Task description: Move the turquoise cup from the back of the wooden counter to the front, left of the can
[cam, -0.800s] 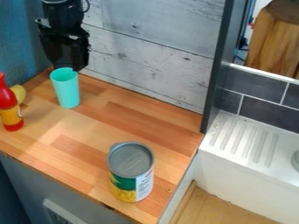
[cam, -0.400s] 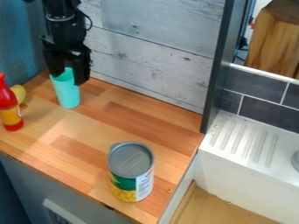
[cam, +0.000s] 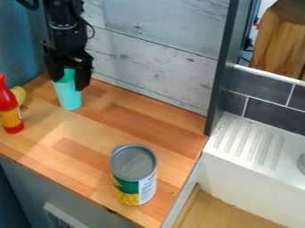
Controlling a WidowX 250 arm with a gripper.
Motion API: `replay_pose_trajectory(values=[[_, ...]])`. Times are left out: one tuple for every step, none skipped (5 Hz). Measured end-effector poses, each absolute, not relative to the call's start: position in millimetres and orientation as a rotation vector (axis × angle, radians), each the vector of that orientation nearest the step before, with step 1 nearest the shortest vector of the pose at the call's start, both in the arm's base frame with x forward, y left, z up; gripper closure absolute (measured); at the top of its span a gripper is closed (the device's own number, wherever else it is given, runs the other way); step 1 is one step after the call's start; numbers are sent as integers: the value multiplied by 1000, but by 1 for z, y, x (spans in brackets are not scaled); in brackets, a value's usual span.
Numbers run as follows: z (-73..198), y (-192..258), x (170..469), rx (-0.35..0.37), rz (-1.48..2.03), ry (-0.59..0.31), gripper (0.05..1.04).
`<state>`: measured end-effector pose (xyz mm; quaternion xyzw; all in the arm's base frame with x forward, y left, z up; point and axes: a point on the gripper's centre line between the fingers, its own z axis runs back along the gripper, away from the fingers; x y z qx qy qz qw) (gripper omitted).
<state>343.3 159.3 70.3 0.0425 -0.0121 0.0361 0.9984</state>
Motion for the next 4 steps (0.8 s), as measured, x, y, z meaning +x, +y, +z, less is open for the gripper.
replay_pose_trajectory(values=[[59,155,354,38,51,-44,83],[57,151,358,3,29,-65,83],[57,150,358,-2,26,-67,137],[57,152,359,3,45,-52,386]])
